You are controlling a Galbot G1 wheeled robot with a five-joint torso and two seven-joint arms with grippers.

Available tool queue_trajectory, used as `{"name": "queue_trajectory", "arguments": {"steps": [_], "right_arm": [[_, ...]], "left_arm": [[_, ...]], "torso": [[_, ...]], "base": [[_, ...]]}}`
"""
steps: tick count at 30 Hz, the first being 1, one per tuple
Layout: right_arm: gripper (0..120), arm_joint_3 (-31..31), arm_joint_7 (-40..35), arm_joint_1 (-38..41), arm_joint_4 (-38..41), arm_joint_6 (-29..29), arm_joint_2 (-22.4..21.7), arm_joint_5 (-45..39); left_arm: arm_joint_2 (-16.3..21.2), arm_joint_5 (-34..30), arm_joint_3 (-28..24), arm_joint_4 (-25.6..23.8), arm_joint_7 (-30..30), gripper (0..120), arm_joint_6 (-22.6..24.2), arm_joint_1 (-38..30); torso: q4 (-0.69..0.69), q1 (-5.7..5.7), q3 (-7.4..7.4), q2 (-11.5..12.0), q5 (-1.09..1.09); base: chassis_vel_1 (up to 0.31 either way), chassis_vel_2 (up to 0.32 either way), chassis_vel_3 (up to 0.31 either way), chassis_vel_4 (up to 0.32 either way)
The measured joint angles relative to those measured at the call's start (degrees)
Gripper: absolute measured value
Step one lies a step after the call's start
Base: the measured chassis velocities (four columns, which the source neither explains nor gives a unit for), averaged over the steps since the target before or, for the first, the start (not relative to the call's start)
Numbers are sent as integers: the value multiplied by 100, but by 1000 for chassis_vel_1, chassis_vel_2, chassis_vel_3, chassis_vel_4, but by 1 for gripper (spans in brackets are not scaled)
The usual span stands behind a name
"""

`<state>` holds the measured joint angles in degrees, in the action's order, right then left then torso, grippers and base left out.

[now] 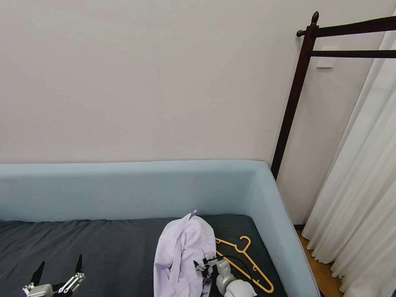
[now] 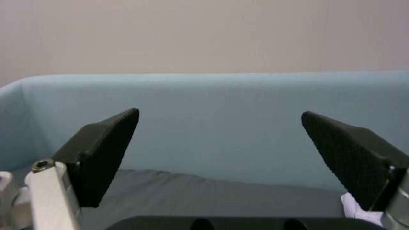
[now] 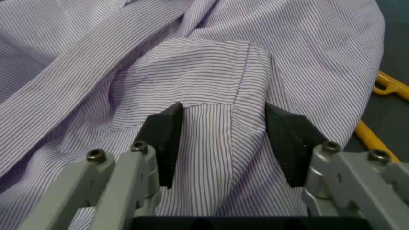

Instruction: Pick up the clothes from the sofa and hang them on the clothes hanger.

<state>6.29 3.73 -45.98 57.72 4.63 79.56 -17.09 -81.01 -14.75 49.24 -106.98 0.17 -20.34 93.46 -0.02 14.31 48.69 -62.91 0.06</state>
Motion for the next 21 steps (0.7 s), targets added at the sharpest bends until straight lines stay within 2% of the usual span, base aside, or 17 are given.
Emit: {"name": "queue_trajectory", "arguments": {"steps": [4, 5, 8, 10, 12, 18, 21], "right_arm": [[28, 29, 16, -105, 161, -207, -63, 77], [28, 29, 16, -105, 161, -207, -63, 77], [16, 27, -53, -149, 223, -347, -88, 85], [12, 26, -74, -162, 245, -374, -101, 84], [2, 10, -99, -189, 290, -461, -141, 78], [0, -167, -92, -224, 525, -630, -319, -82], [0, -369, -62, -253, 1133, -507, -688, -591]], "left_arm": [[-34, 31, -40, 38, -8, 100, -12, -37], [-34, 31, -40, 38, -8, 100, -12, -37], [-35, 37, -56, 60, -15, 100, -24, -46], [-35, 39, -60, 64, -17, 100, -30, -49], [-37, 43, -76, 69, -21, 100, -48, -52], [-40, 47, -97, 71, -28, 100, -101, -48], [-19, 43, -95, 72, -32, 100, -133, -36]], "torso": [[0, 0, 0, 0, 0], [0, 0, 0, 0, 0], [0, 0, 0, 0, 0], [0, 0, 0, 0, 0], [0, 0, 0, 0, 1], [1, 0, 0, 0, 1], [1, 0, 0, 0, 1]], "base": [[0, 0, 0, 0], [0, 0, 0, 0], [0, 0, 0, 0], [0, 0, 0, 0], [0, 0, 0, 0], [0, 0, 0, 0], [0, 0, 0, 0]]}}
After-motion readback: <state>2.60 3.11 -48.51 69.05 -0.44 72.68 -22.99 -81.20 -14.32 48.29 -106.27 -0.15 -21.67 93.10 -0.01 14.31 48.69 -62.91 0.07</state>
